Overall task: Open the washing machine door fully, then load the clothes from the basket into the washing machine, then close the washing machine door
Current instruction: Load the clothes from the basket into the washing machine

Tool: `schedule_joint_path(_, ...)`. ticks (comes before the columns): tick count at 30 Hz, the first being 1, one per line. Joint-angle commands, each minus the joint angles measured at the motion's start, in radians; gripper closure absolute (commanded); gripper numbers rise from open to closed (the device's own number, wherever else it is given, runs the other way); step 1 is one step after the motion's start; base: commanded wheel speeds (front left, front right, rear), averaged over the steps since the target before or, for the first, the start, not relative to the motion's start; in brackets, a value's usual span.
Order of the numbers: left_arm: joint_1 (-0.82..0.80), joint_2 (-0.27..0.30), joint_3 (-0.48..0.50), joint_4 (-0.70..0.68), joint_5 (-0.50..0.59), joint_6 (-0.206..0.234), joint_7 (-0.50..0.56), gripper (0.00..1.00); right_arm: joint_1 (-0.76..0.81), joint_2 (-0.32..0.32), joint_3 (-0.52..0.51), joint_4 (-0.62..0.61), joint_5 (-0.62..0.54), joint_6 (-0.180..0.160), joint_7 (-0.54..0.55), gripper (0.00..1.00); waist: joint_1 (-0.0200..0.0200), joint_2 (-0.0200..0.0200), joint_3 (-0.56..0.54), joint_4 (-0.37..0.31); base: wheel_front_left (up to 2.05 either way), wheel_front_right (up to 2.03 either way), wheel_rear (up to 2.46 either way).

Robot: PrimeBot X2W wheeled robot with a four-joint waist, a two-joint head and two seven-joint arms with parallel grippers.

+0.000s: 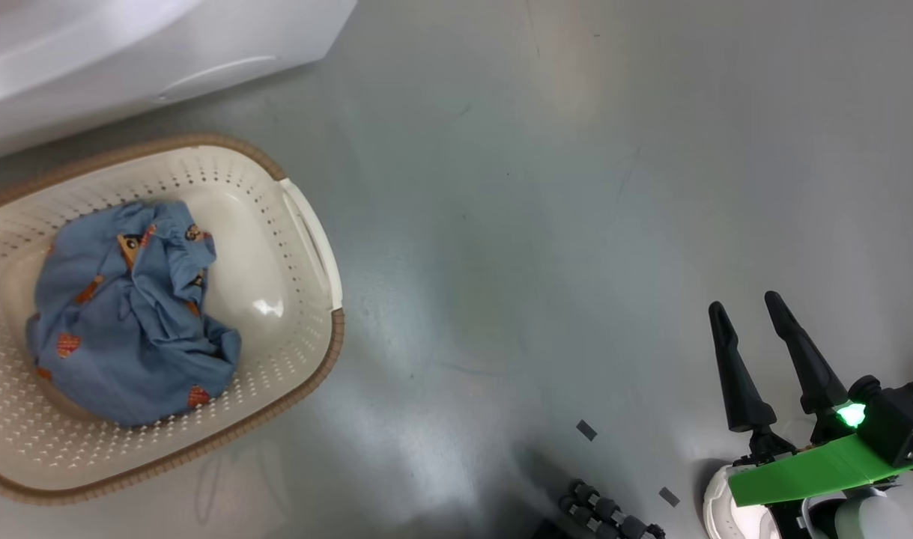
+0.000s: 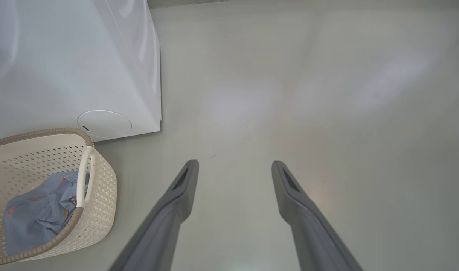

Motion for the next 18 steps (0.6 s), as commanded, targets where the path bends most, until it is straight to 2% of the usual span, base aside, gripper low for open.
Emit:
schedule_joint_path(1, -0.031, 0.032, 0.004, 0.000, 0.004, 0.010, -0.002, 0.05, 0.037, -0.029, 0.014, -0.012, 0.008, 0.002, -0.005, 0.00, 0.0000, -0.0001, -0.008, 0.006, 0.00, 0.00, 0.00)
schedule_joint_path(2, -0.039, 0.030, 0.001, 0.029, 0.007, 0.017, 0.005, 0.00, 0.038, -0.030, 0.014, -0.011, 0.007, 0.002, -0.005, 0.00, 0.0000, -0.0001, -0.013, 0.008, 0.00, 0.00, 0.00)
schedule_joint_path(5, -0.063, 0.024, -0.007, 0.107, 0.014, 0.038, 0.032, 0.00, 0.039, -0.033, 0.018, -0.010, 0.005, 0.002, -0.005, 0.00, 0.0000, -0.0001, -0.028, 0.013, 0.00, 0.00, 0.00)
schedule_joint_path(11, -0.083, -0.001, -0.062, 0.245, 0.075, 0.115, 0.137, 0.00, 0.049, -0.035, 0.014, -0.003, 0.000, 0.002, -0.005, 0.00, 0.0000, -0.0001, -0.060, 0.034, 0.00, 0.00, 0.00)
schedule_joint_path(14, -0.071, -0.028, -0.059, 0.276, 0.061, 0.142, 0.123, 0.00, 0.049, -0.036, 0.013, -0.001, -0.004, 0.002, -0.005, 0.00, 0.0000, -0.0001, -0.082, 0.048, 0.00, 0.00, 0.00)
schedule_joint_path(18, -0.037, -0.045, -0.041, 0.299, 0.028, 0.146, 0.087, 0.00, 0.051, -0.039, 0.013, 0.002, -0.011, 0.002, -0.005, 0.00, 0.0000, -0.0001, -0.114, 0.062, 0.00, 0.00, 0.00)
